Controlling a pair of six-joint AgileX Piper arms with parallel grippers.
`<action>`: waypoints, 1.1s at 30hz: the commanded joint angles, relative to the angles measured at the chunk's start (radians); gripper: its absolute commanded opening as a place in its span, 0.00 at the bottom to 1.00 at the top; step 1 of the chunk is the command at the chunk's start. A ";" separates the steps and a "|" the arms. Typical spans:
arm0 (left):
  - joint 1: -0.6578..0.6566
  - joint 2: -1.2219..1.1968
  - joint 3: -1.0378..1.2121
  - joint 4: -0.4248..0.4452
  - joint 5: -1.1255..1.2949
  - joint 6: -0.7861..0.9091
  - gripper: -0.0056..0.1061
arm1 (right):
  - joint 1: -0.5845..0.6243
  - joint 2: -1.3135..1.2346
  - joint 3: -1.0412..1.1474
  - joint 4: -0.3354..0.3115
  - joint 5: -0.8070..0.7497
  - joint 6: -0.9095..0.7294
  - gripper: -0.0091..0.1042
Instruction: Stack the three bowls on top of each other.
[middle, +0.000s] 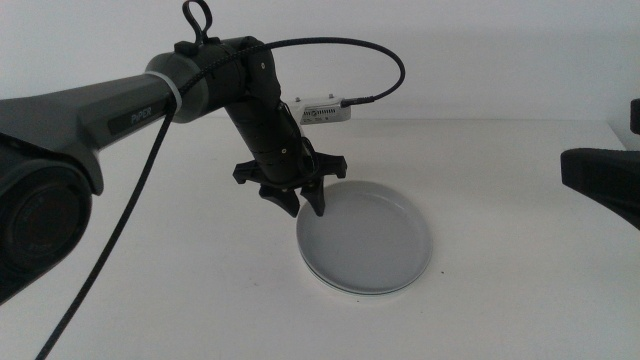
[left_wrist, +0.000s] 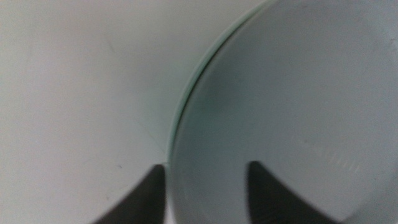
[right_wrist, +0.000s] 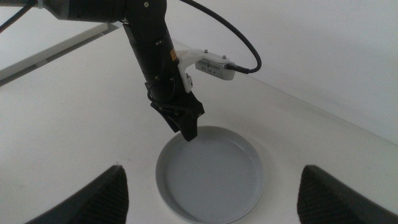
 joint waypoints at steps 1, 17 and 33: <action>0.001 -0.006 -0.007 -0.013 -0.003 0.005 0.51 | 0.002 -0.003 0.001 0.005 -0.007 -0.010 0.89; 0.084 -0.358 0.140 0.338 -0.067 -0.074 0.89 | 0.002 -0.003 0.001 0.005 -0.009 -0.010 0.89; 0.328 -1.224 0.953 0.409 -0.619 -0.107 0.89 | 0.002 -0.003 0.001 0.005 -0.009 -0.010 0.89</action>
